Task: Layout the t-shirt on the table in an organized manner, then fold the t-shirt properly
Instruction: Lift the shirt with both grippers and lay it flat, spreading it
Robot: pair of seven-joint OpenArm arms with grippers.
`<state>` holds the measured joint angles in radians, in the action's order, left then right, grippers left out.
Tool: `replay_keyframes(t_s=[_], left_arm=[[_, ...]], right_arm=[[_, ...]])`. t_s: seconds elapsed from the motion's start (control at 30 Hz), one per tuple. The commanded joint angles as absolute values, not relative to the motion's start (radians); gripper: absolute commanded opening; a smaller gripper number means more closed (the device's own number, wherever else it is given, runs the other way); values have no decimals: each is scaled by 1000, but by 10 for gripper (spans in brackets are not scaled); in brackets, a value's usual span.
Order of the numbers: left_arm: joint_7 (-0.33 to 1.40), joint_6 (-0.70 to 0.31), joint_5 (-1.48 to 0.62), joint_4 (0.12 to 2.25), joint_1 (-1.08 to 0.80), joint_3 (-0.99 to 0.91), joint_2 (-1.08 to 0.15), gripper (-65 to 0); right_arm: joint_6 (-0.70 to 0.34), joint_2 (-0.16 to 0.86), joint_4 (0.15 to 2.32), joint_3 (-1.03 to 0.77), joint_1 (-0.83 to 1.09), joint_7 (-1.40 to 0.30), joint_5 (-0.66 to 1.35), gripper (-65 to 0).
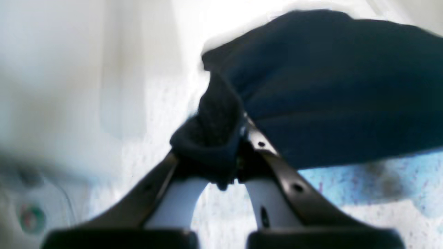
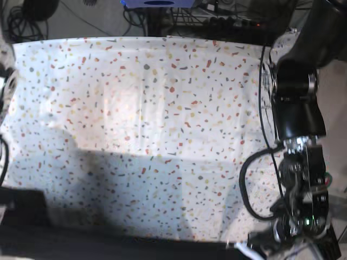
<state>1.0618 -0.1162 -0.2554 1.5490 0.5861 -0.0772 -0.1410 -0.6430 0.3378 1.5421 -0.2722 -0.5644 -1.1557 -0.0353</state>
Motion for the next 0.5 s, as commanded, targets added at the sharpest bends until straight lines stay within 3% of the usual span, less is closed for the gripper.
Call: replay_keyframes(t_s=[0.0, 0.1, 0.23, 0.47], left_arm=[[1047, -117, -251, 1573, 553, -90, -148, -650], [974, -117, -248, 1541, 381, -91, -145, -650], [834, -117, -248, 1474, 197, -58, -151, -650], [823, -117, -249, 1449, 4, -65, -176, -650]], right_arm=[[-642, 335, 1570, -328, -524, -1138, -51, -650], [-642, 237, 1506, -463, -338, -993, -53, -650], [-648, 208, 1362, -581, -174, -852, -48, -650], [-664, 194, 1323, -707, -13, -826, -47, -650]])
